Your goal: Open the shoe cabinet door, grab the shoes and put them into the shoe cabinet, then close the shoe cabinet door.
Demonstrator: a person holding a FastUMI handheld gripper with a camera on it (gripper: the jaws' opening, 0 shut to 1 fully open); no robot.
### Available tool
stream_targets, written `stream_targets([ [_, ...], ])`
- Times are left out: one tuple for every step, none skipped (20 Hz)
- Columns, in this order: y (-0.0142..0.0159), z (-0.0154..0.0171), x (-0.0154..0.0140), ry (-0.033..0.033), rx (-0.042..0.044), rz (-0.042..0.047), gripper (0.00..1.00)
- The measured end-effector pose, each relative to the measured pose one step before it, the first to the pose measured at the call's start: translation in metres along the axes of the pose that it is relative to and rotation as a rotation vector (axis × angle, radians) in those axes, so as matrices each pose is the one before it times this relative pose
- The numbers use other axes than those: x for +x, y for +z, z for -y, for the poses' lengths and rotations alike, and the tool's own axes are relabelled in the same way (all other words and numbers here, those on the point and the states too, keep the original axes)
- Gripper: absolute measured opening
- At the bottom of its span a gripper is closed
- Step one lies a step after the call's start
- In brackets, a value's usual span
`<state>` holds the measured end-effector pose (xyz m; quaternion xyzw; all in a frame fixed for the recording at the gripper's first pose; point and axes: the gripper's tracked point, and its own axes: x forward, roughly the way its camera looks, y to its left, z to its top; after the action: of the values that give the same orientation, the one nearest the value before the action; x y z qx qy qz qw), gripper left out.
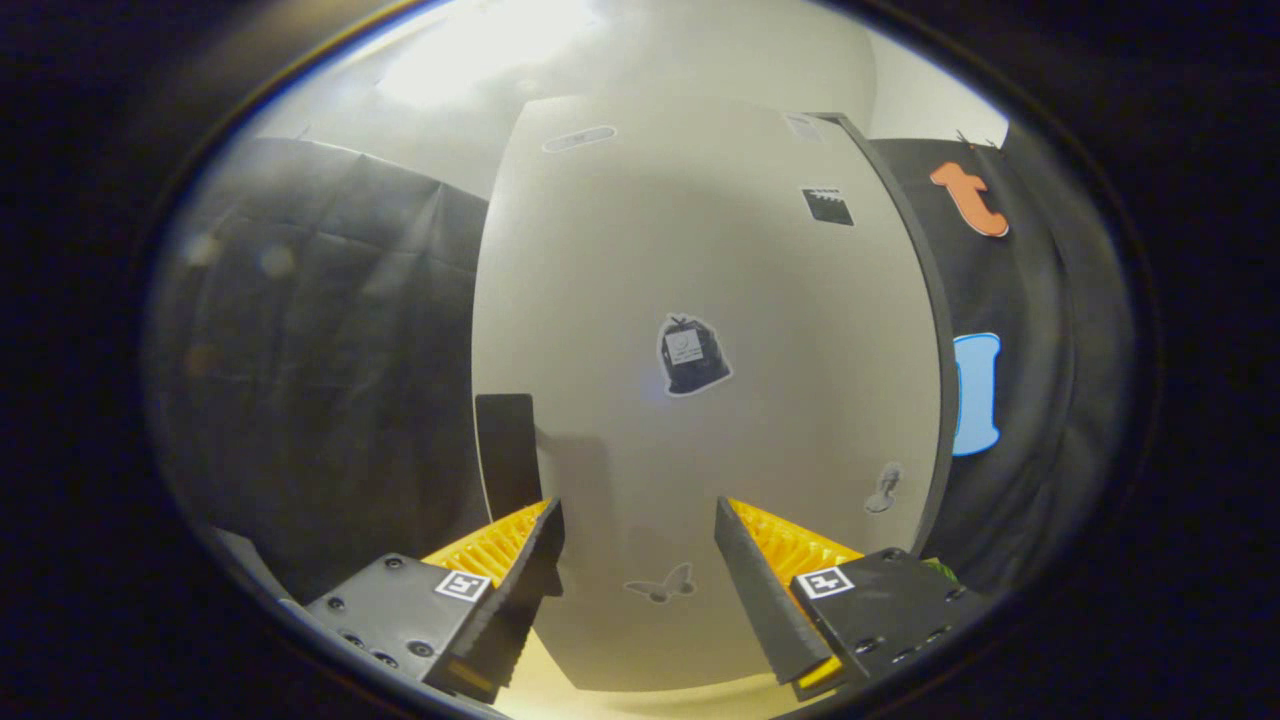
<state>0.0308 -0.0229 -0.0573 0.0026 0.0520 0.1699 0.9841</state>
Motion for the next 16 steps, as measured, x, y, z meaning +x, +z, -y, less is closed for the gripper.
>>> stream_targets([
  [0.00113,0.00060,0.00315,-0.02121,0.00496,0.00508,0.94],
  [-0.00056,0.00053,0.00276,-0.00971,0.00831,0.00244,0.94],
  [-0.00204,-0.00049,0.00432,-0.00856,0.00821,-0.00406,0.94],
  [-0.00143,0.00072,0.00223,-0.01294,0.00605,-0.00598,0.94],
  [-0.00236,0.00088,0.00252,-0.01596,0.00206,-0.00826,0.94],
  [-0.00157,0.00050,0.00349,-0.01244,0.00376,-0.00420,0.94],
  [-0.00056,-0.00026,0.00311,-0.01262,0.00586,0.00031,0.94],
  [-0.00189,-0.00016,0.00327,-0.01197,0.00434,-0.00368,0.94],
  [-0.00100,-0.00014,0.00310,-0.01388,0.00593,-0.00101,0.94],
  [-0.00183,-0.00022,0.00353,-0.01179,0.00435,-0.00143,0.94],
  [-0.00061,0.00016,0.00283,-0.01183,0.00555,-0.00086,0.94],
  [-0.00071,-0.00028,0.00362,-0.01017,0.00530,-0.00157,0.94],
  [-0.00081,-0.00028,0.00257,-0.00989,0.00658,-0.00075,0.94],
  [-0.00102,-0.00016,0.00285,-0.00803,0.00587,-0.00135,0.94],
  [-0.00051,-0.00046,0.00239,-0.00738,0.00696,-0.00101,0.94],
  [0.00064,-0.00027,0.00307,-0.00604,0.00694,-0.00090,0.94],
])
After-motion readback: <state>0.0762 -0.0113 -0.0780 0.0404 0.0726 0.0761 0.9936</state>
